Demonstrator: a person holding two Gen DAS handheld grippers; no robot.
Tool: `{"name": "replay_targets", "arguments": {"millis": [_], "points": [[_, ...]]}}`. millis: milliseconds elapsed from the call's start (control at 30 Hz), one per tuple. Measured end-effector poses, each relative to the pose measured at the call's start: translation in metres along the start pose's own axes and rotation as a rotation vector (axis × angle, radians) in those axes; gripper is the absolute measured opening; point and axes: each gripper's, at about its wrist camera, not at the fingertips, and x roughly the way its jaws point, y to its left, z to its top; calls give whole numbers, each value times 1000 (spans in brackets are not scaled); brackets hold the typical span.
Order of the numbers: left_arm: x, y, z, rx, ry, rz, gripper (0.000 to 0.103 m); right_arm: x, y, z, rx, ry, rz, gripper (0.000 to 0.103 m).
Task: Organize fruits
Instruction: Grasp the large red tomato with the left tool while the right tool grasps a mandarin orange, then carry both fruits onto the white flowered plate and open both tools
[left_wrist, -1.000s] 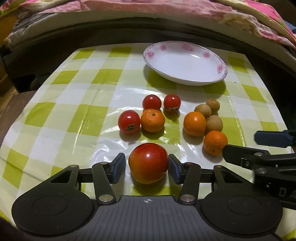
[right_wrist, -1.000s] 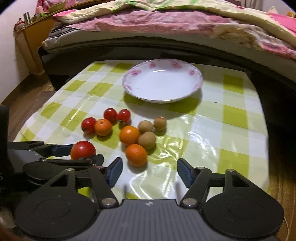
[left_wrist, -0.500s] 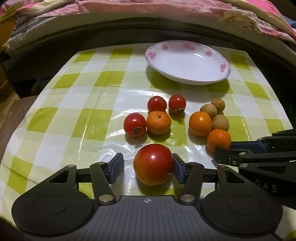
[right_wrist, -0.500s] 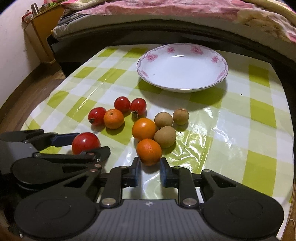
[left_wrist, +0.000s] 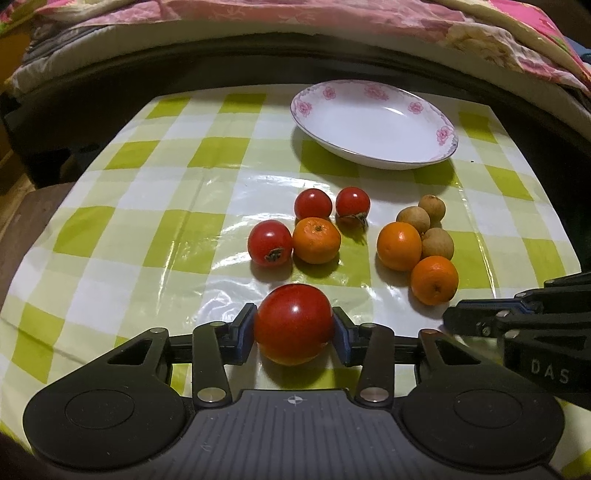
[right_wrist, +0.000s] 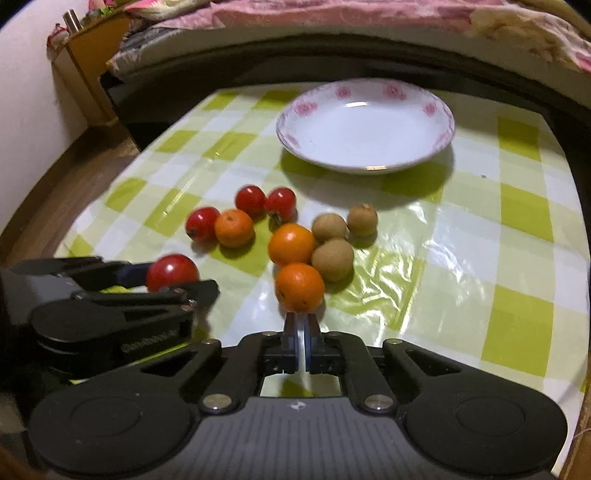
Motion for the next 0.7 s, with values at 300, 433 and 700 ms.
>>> {"name": "replay_targets", "arguments": {"millis": [300, 433, 700], "points": [[0, -1, -2, 15, -2, -6, 55, -1, 4, 6, 14, -53, 15, 44], [1, -1, -1, 11, -7, -15, 63, 5, -2, 9, 40, -60, 18, 43], [1, -1, 0, 10, -16, -15, 53, 9, -6, 9, 51, -60, -29, 34]]}}
